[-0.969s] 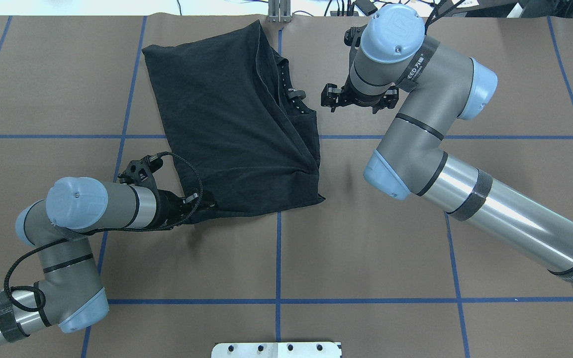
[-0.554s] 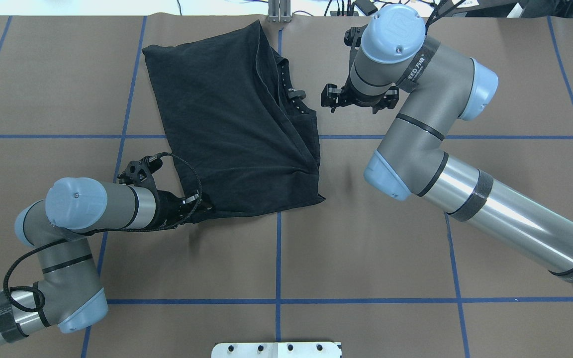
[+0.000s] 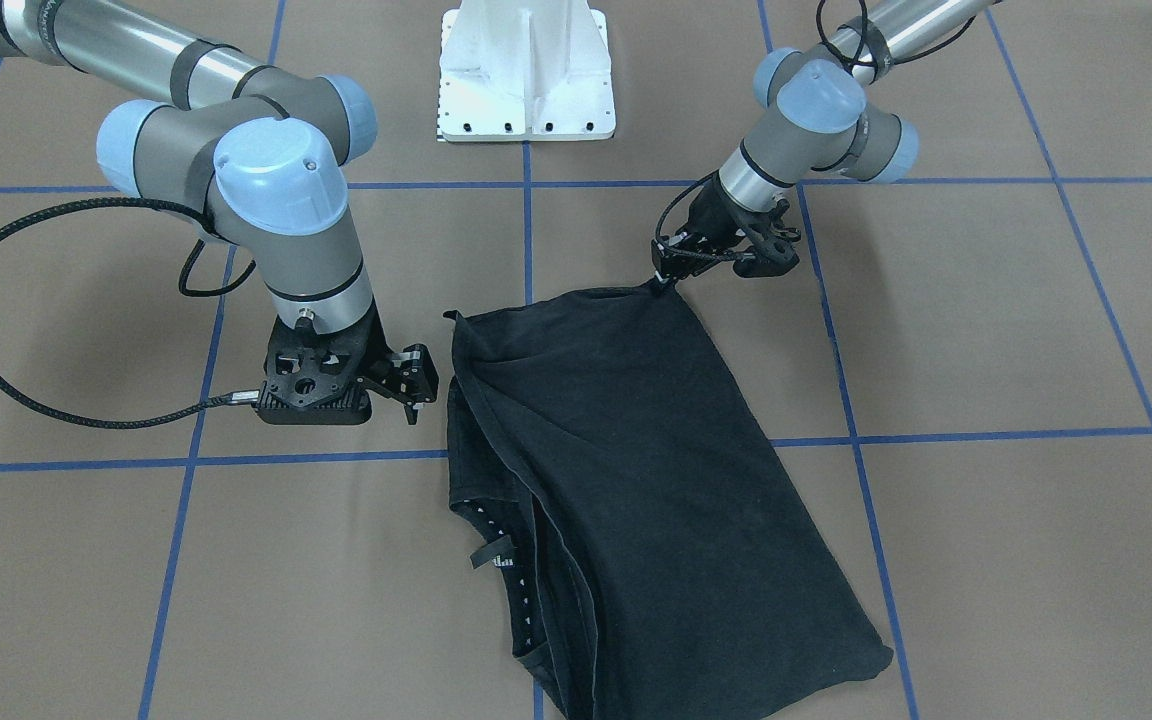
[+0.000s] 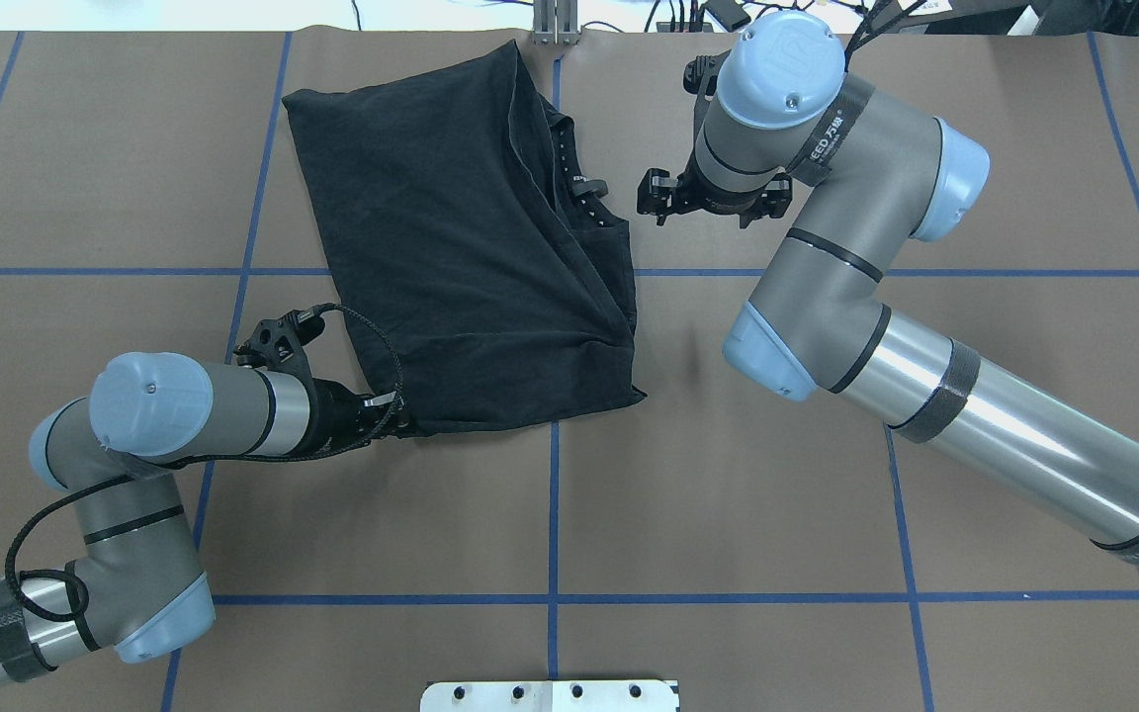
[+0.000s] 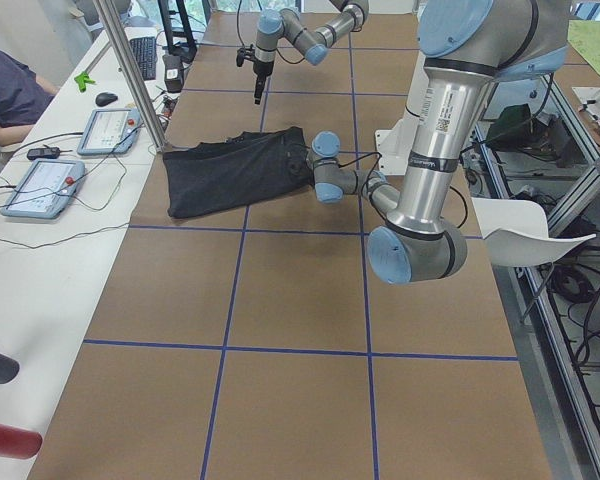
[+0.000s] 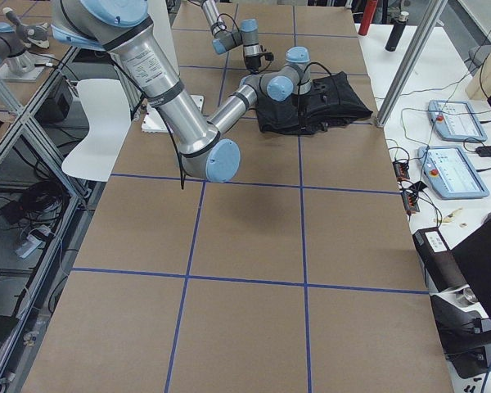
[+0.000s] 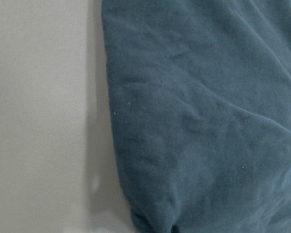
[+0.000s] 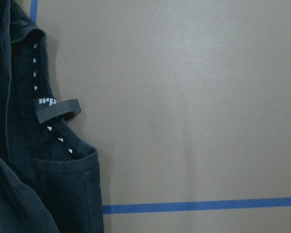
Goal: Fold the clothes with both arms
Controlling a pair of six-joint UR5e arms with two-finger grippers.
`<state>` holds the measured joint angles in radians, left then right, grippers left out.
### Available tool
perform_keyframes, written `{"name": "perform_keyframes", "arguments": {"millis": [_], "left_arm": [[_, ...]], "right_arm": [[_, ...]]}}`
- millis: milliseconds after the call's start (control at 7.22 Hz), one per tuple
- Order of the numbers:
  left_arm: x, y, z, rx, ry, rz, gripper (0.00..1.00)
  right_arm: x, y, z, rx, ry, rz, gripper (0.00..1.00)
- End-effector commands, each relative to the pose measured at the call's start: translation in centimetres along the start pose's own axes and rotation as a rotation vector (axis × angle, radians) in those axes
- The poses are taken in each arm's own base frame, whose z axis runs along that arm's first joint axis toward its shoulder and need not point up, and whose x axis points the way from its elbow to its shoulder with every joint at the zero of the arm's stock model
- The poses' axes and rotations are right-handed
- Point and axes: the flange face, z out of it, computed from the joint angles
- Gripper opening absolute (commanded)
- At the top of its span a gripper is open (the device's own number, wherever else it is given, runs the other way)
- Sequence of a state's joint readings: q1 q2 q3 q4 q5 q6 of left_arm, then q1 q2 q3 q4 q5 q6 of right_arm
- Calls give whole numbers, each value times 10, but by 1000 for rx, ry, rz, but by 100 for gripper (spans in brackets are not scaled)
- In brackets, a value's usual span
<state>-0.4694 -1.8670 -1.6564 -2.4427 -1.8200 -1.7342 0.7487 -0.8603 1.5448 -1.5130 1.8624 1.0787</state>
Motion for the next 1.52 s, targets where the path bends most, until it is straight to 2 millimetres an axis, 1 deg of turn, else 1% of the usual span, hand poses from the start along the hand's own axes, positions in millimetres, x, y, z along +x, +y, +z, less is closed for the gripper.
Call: {"name": "perform_keyframes", "arguments": {"millis": [0, 138, 277, 415, 554, 692, 831, 969, 1108, 1246, 1385], "left_arm": [[-7, 7, -20, -33, 8, 44, 0], [-19, 13, -42, -59, 10, 67, 0], [-28, 21, -59, -69, 14, 88, 0], [-35, 26, -74, -74, 16, 138, 0], [-36, 33, -77, -86, 19, 142, 0], [-36, 35, -76, -89, 18, 143, 0], [-36, 35, -76, -88, 20, 143, 0], [-36, 35, -76, -88, 20, 143, 0], [-37, 35, -75, -89, 18, 145, 0], [-37, 35, -75, -89, 18, 143, 0], [-38, 37, -73, -92, 14, 144, 0]], "right_arm": [[-11, 21, -6, -8, -28, 55, 99], [-28, 44, -11, -22, -61, 120, 99], [-43, 75, -16, -43, -91, 114, 99], [-49, 106, -14, -67, -102, 179, 99], [-67, 138, -7, -66, -101, 221, 99], [-84, 177, 11, -35, -85, 267, 99], [-80, 198, 30, -5, -125, 281, 99], [-67, 208, 54, 3, -191, 336, 99], [-66, 206, 63, 8, -205, 344, 97], [-60, 191, 60, 25, -202, 349, 96], [-58, 182, 59, 30, -176, 356, 94]]}}
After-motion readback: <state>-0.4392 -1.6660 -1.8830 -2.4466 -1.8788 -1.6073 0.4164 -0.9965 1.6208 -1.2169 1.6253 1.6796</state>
